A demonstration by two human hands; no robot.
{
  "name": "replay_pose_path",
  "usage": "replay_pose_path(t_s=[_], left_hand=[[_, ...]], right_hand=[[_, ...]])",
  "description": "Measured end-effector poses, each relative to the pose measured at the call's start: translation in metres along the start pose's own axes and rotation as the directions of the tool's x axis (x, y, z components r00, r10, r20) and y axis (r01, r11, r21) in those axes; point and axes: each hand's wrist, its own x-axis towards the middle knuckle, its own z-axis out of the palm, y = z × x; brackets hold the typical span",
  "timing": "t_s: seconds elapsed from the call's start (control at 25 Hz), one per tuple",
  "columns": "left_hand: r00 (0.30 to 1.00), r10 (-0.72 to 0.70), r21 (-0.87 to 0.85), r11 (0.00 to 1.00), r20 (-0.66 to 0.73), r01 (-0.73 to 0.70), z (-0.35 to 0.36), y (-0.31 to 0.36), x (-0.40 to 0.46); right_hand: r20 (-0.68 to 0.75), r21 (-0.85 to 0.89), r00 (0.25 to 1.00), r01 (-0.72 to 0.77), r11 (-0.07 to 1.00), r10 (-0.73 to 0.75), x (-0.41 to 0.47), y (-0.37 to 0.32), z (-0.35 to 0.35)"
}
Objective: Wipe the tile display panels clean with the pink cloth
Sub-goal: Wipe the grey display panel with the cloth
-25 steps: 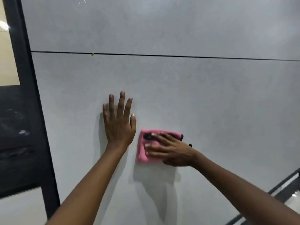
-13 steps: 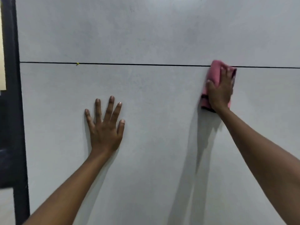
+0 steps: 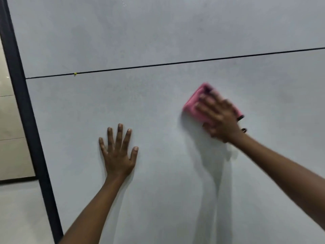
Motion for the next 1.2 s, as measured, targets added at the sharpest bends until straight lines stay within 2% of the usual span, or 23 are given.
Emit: replay_pose_path(t_s=[0.04,0.12,0.16,0.2,0.24,0.28,0.32,0.36,0.4,0.44,0.48,0.52,0.56,0.64,0.68,0.76,0.84,0.88,0.92,1.0,1.08,1.12,1.2], left_hand=[[1.0,0.001,0.005,1.0,-0.004,-0.001,-0.001,0.001,-0.001],[1.0,0.009,0.008,1.0,-0.009,-0.009,-0.003,0.0,-0.002],[1.0,0.017,0.007,1.0,-0.008,-0.017,-0.004,-0.002,0.0],[1.0,0.024,0.0,1.0,-0.005,-0.024,-0.005,-0.003,0.003],[1.0,0.026,-0.018,0.999,-0.002,-0.026,-0.006,-0.003,0.003],[1.0,0.028,-0.049,0.998,0.0,-0.027,-0.006,-0.002,-0.003],[1.0,0.027,-0.088,0.996,-0.002,-0.027,-0.006,-0.001,-0.016],[1.0,0.03,-0.128,0.991,0.001,-0.03,-0.004,0.004,-0.037],[0.999,0.052,-0.15,0.987,0.01,-0.05,0.001,0.01,-0.064],[0.995,0.092,-0.146,0.986,0.034,-0.086,0.007,0.014,-0.093],[0.988,0.143,-0.116,0.984,0.057,-0.136,0.014,0.015,-0.12],[0.98,0.184,-0.077,0.981,0.075,-0.178,0.02,0.011,-0.138],[0.976,0.201,-0.046,0.979,0.083,-0.197,0.025,0.006,-0.147],[0.977,0.199,-0.005,0.98,0.072,-0.199,0.031,0.003,-0.148],[0.977,0.204,-0.003,0.979,0.057,-0.204,0.031,0.003,-0.146],[0.978,0.208,-0.019,0.978,0.036,-0.207,0.03,0.004,-0.146],[0.979,0.203,-0.05,0.978,0.024,-0.202,0.033,0.004,-0.149],[0.979,0.204,-0.056,0.978,0.023,-0.203,0.033,0.004,-0.15],[0.978,0.206,-0.053,0.977,0.025,-0.205,0.034,0.003,-0.15],[0.976,0.215,-0.035,0.976,0.032,-0.214,0.031,0.002,-0.146],[0.986,0.163,-0.102,0.982,0.029,-0.159,0.026,0.008,-0.146],[0.992,0.118,-0.172,0.979,0.035,-0.111,0.022,0.015,-0.154],[0.993,0.092,-0.266,0.961,0.069,-0.07,0.016,0.031,-0.191]], right_hand=[[-0.058,0.012,0.981,-0.184,0.983,0.184,0.002,0.025,-0.012],[-0.138,0.088,0.83,-0.533,0.841,0.54,0.007,0.037,-0.022],[-0.147,0.109,0.759,-0.625,0.773,0.635,0.007,0.024,-0.017],[-0.142,0.109,0.759,-0.626,0.772,0.636,0.002,0.001,-0.01],[-0.123,0.106,0.83,-0.534,0.839,0.543,-0.011,-0.03,0.003],[-0.096,0.101,0.928,-0.351,0.931,0.36,-0.029,-0.068,0.019],[-0.037,0.103,0.992,-0.113,0.988,0.118,-0.052,-0.111,0.034],[0.045,0.1,0.991,0.118,0.988,-0.123,-0.076,-0.153,0.044],[0.142,0.106,0.934,0.315,0.943,-0.328,-0.099,-0.185,0.051],[0.23,0.119,0.863,0.433,0.893,-0.449,-0.12,-0.206,0.056],[0.287,0.124,0.828,0.467,0.876,-0.482,-0.135,-0.214,0.058],[0.295,0.128,0.838,0.441,0.888,-0.459,-0.139,-0.207,0.056],[0.264,0.125,0.887,0.358,0.925,-0.379,-0.134,-0.193,0.05],[0.106,0.085,0.987,0.11,0.99,-0.119,-0.114,-0.142,0.036],[0.046,0.037,0.999,-0.01,0.999,0.008,-0.102,-0.106,0.026],[-0.073,0.009,0.961,-0.267,0.964,0.267,-0.079,-0.045,0.005],[-0.158,0.078,0.841,-0.511,0.856,0.517,-0.078,-0.037,0.007],[-0.165,0.066,0.808,-0.563,0.824,0.566,-0.089,-0.049,0.017],[-0.135,0.02,0.817,-0.563,0.826,0.56,-0.106,-0.069,0.03],[0.02,-0.088,0.913,-0.404,0.91,0.408,-0.149,-0.119,0.05],[0.178,-0.02,0.969,-0.172,0.985,0.173,-0.189,-0.169,0.062],[0.255,0.041,0.967,-0.01,0.999,0.0,-0.209,-0.196,0.065],[0.401,0.233,0.856,0.25,0.94,-0.327,-0.234,-0.245,0.051]])
